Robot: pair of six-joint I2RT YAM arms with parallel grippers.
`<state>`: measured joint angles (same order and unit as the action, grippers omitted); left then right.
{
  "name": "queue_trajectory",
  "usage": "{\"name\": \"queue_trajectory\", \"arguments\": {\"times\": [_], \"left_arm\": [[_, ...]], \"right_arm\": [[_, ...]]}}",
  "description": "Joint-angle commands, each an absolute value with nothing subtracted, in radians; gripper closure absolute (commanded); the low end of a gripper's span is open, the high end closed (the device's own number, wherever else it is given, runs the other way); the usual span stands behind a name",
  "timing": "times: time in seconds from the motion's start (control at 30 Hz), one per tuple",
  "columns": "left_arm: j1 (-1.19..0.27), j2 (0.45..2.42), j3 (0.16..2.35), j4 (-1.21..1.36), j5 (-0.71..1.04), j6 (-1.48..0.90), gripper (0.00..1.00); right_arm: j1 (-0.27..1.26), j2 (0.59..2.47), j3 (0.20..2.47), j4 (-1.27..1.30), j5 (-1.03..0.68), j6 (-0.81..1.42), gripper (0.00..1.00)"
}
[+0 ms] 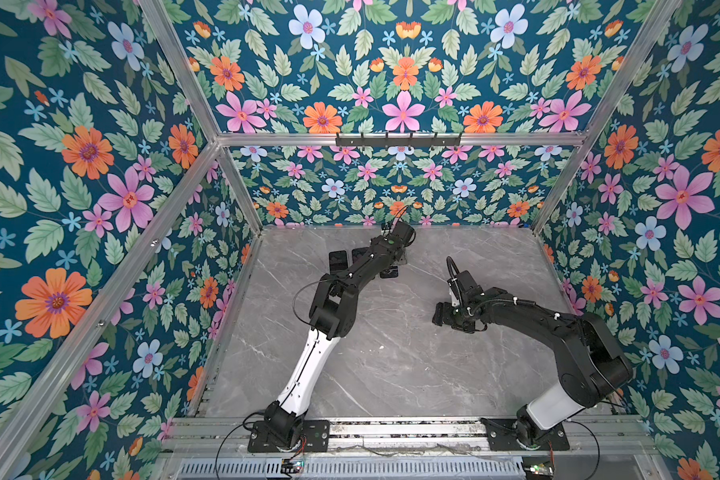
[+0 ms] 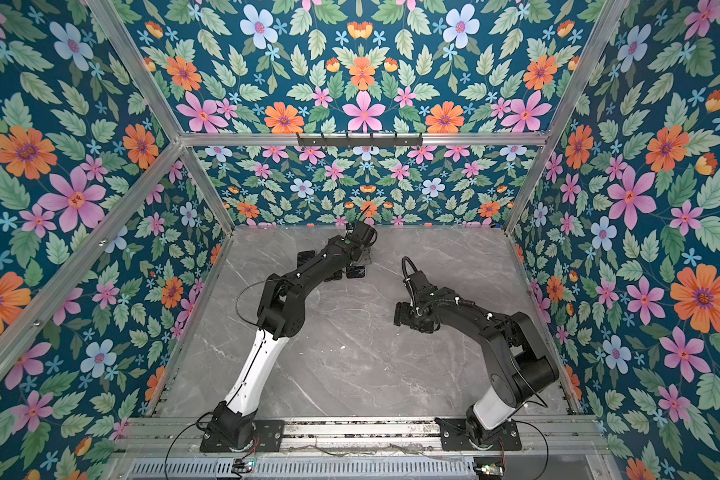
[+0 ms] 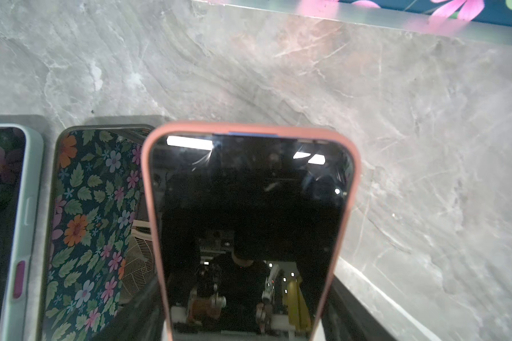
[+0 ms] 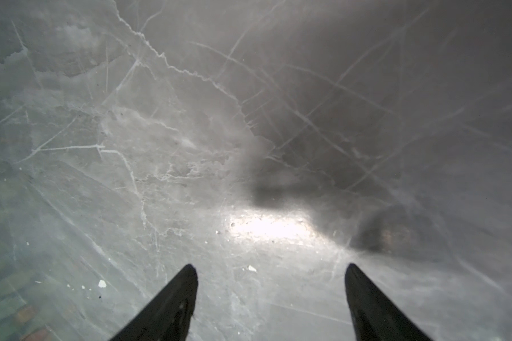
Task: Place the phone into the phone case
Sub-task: 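Carry the pink-cased phone with the left gripper beside the other two phones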
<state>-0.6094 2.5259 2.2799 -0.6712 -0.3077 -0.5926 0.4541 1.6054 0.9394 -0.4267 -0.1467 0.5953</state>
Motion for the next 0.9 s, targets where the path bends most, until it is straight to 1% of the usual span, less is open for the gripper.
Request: {"name": "queue_trajectory", "arguments": {"times": [0.0, 0.17, 0.77, 0.87], "left_arm": [[-0.607, 2.534, 2.276, -0.63, -0.339, -0.584, 0.47], [-0.6, 2.554, 2.274, -0.624, -0.338, -0.594, 0.39], [-0.575, 2.583, 2.235, -0.588, -0.304, -0.629, 0.36], [-0.575, 2.586, 2.236, -0.583, -0.299, -0.629, 0.31]], "right_arm": [[0.455, 1.605, 0.948, -0.455, -0.146, 0.587, 0.22], [0.454, 1.597, 0.946, -0.465, -0.14, 0.589, 0.22], [0.454, 1.598, 0.949, -0.474, -0.149, 0.596, 0.22], [0.455, 1.598, 0.949, -0.472, -0.15, 0.597, 0.22]]}}
